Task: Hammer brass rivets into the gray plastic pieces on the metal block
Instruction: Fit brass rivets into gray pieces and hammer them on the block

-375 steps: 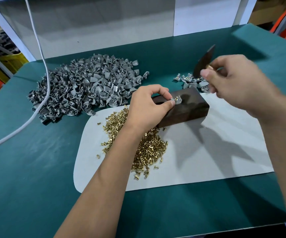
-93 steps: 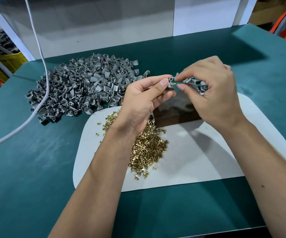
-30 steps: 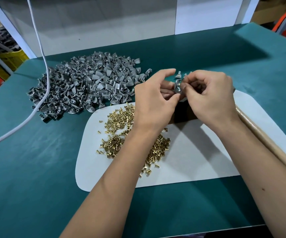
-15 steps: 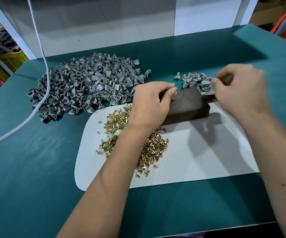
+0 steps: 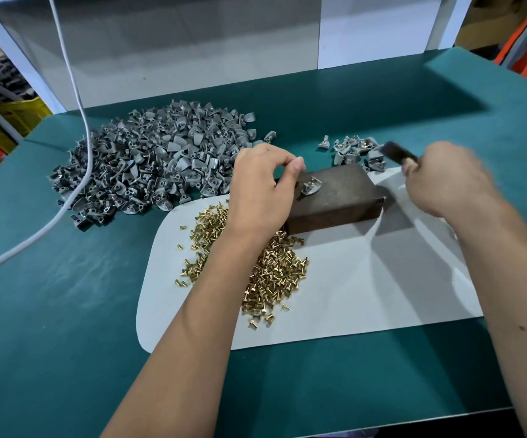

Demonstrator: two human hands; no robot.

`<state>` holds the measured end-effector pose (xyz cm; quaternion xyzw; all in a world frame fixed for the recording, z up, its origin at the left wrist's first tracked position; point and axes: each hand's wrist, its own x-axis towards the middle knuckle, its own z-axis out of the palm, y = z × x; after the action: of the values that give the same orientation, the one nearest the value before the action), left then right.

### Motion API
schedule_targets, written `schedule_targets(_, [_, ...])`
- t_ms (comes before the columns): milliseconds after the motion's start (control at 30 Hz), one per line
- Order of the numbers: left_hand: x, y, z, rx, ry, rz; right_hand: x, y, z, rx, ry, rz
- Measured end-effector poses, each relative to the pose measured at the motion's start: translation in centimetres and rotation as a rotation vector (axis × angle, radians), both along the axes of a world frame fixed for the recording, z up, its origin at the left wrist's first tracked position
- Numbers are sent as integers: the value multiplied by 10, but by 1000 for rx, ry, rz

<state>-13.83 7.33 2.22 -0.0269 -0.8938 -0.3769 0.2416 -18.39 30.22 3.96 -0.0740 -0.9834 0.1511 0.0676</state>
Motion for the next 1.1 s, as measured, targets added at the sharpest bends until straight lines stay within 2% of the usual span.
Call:
schedule_targets(167, [4, -1, 3, 71, -85, -60, 1, -6, 16, -413, 113, 90])
schedule_targets(300, [6, -8, 4, 78, -152, -131, 12, -21, 31, -467, 177, 260])
schedule_targets(467, [4, -8, 1, 139, -201, -125, 21, -38, 39, -586, 112, 395])
schedule_targets(567, [2, -9, 0, 162, -202, -135, 28, -44, 41, -527, 90, 489])
schedule_targets(767, [3, -10, 1, 131, -172, -143, 35, -53, 33, -153, 12, 533])
schedule_targets(1000, [3, -10, 0, 176, -167, -171, 35, -55, 44, -64, -32, 553])
schedule_targets(1100, [2, -11, 0, 200, -187, -180, 38, -53, 56, -98, 61, 535])
